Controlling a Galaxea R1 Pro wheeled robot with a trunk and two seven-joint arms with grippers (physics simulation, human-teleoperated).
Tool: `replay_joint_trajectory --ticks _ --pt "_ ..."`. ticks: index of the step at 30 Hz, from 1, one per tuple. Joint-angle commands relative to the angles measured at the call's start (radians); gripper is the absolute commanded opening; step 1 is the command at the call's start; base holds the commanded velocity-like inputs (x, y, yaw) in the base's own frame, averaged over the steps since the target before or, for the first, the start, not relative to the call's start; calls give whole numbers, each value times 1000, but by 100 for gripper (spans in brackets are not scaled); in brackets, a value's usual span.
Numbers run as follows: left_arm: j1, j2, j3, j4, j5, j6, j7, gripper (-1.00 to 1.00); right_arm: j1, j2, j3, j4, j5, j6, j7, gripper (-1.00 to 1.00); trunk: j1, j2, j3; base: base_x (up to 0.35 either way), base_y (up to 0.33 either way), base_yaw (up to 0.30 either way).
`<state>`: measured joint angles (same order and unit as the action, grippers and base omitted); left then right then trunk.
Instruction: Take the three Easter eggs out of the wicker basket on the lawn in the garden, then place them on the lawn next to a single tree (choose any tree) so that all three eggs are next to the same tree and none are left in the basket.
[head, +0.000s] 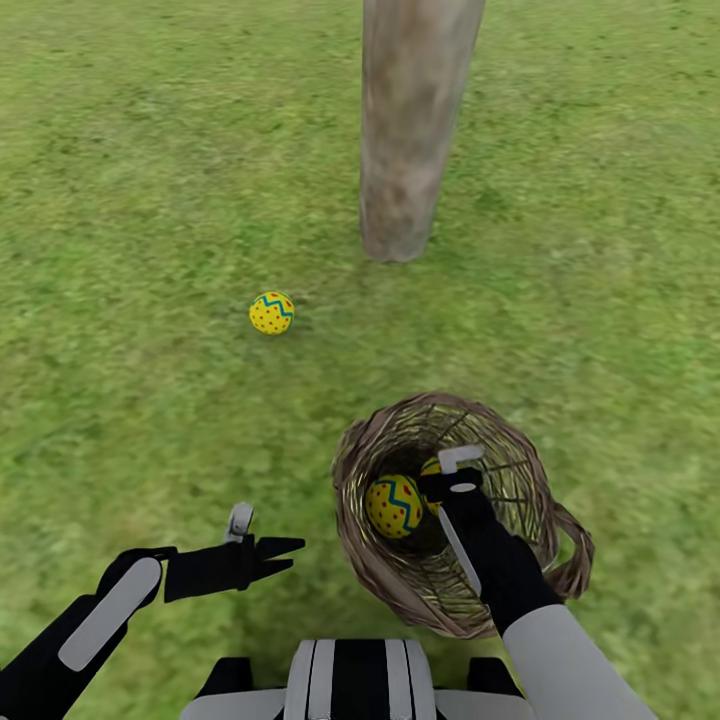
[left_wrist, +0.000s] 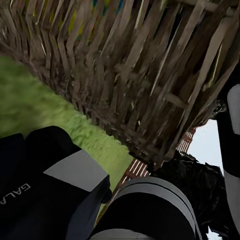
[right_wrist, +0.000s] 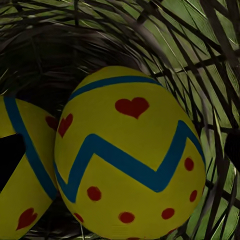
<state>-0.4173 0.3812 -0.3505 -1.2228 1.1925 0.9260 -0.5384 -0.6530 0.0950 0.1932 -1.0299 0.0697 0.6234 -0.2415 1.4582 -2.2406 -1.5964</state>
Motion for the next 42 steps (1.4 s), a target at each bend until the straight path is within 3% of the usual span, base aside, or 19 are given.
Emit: replay_joint_trajectory --ticks 1,9,42 --pt "0 1 -3 0 1 2 -3 100 0 0 2 -1 7 7 -1 100 4 -7 -4 0 0 0" --pt "0 1 -5 0 1 2 -3 100 0 -1 2 -10 9 7 -1 100 34 -63 -34 0 0 0" --pt "-1 1 -5 -1 1 5 -3 100 0 -6 3 -17 23 -46 -1 100 34 -63 -73 0 0 0"
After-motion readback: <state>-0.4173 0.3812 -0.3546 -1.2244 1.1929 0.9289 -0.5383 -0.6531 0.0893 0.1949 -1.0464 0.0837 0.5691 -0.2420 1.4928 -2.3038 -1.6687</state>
